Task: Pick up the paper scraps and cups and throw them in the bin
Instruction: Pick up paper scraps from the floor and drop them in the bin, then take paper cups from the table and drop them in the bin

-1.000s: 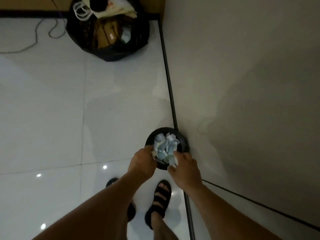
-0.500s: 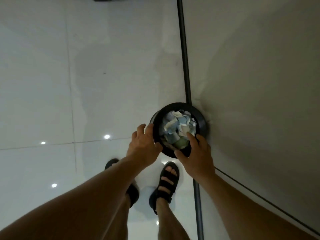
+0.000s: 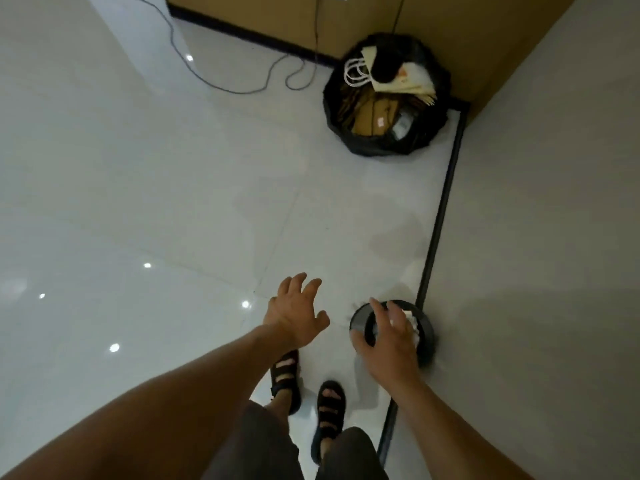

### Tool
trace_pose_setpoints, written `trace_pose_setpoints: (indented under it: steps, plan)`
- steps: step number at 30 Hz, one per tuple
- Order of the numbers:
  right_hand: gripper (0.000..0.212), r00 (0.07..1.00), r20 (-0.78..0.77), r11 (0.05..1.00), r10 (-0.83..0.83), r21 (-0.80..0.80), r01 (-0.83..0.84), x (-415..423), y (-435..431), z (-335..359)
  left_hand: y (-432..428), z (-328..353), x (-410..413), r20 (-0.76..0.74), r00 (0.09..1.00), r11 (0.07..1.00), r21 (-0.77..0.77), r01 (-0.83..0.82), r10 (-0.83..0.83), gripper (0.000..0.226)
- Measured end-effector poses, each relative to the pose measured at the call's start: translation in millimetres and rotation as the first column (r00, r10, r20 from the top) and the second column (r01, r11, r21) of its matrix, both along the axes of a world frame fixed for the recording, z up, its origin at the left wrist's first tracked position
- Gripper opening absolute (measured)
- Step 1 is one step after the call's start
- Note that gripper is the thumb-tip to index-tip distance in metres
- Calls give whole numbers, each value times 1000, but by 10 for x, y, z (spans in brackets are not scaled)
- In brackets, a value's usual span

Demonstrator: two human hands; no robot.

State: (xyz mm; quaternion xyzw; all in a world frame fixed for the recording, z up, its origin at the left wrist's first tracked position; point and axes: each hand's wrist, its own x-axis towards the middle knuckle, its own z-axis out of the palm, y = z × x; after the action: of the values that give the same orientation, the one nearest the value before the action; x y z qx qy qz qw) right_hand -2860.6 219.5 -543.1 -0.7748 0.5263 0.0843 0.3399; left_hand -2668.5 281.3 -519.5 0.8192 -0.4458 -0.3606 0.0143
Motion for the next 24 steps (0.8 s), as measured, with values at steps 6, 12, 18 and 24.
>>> trace_pose_setpoints:
  steps: [6, 12, 18, 24]
  plan:
    - [75, 939, 0, 939, 343, -6, -343, 307, 519, 589, 1119, 816, 261, 76, 933, 936, -46, -348, 351, 70]
    - [75, 761, 19, 761, 649, -23, -648, 746, 1006, 1050, 2427, 1306, 62, 155, 767, 781, -55, -622, 622, 71]
    - [75, 544, 13, 542, 839, -111, -833, 1426, 1700, 1577, 3621, 1751, -44, 186, 507, 533, -138, -835, 842, 69]
    - [74, 311, 30, 309, 950, -228, -923, 2116, 2836, 1965, 4757, 1996, -53, 181, 258, 299, -254, -920, 949, 68]
